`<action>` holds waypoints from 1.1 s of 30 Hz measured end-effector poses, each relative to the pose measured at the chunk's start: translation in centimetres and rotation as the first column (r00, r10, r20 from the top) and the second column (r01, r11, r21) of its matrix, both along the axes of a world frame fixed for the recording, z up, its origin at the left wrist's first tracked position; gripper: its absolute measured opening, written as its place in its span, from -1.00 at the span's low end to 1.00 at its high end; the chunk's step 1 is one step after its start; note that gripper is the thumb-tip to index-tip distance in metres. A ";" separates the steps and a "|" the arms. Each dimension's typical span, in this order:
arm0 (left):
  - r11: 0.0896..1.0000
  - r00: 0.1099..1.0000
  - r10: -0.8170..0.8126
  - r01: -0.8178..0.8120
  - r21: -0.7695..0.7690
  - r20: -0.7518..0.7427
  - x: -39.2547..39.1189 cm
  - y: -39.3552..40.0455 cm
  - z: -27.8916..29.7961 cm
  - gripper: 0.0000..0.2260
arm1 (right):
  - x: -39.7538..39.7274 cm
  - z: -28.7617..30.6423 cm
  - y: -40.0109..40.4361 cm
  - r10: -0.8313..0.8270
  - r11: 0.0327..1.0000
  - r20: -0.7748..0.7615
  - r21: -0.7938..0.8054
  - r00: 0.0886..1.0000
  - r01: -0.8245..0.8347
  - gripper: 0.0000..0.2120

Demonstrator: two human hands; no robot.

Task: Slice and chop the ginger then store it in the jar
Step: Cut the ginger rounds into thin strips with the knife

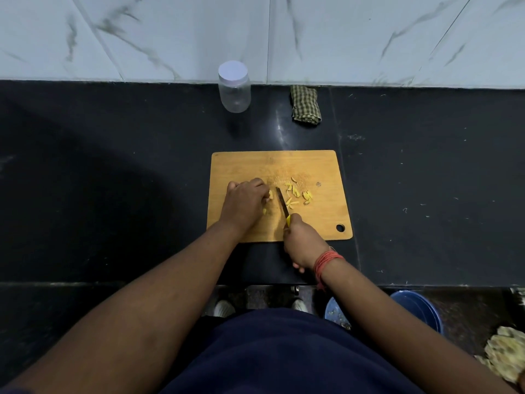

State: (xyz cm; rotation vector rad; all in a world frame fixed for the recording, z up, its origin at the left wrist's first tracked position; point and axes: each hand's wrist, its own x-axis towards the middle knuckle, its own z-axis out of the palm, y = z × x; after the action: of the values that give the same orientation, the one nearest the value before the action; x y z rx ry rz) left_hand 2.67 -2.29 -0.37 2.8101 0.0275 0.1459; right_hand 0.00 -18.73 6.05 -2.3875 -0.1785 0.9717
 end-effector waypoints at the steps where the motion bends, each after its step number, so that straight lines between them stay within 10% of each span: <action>1: 1.000 1.000 0.005 -0.005 -0.004 0.002 0.0 0.0 0.0 -0.95 | 0.0 -0.1 0.3 0.009 1.000 0.006 0.001 1.000 -0.009 -0.78; 19: 0.998 0.999 0.052 -0.052 0.019 0.007 0.1 -0.4 -0.1 -0.92 | 0.1 -2.2 2.0 0.057 0.996 -0.011 -0.068 0.998 -0.057 -0.58; 33: 0.996 0.999 0.041 -0.041 -0.079 0.000 -0.1 0.0 -0.4 -0.90 | -1.9 -1.9 -2.1 0.065 0.998 0.104 -0.023 0.992 -0.063 -0.84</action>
State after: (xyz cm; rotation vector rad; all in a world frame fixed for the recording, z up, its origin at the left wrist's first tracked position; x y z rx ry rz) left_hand 2.54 -2.27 -0.79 2.7310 0.0888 0.1537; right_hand -1.94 -20.80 4.20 -2.4654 -0.2879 0.8812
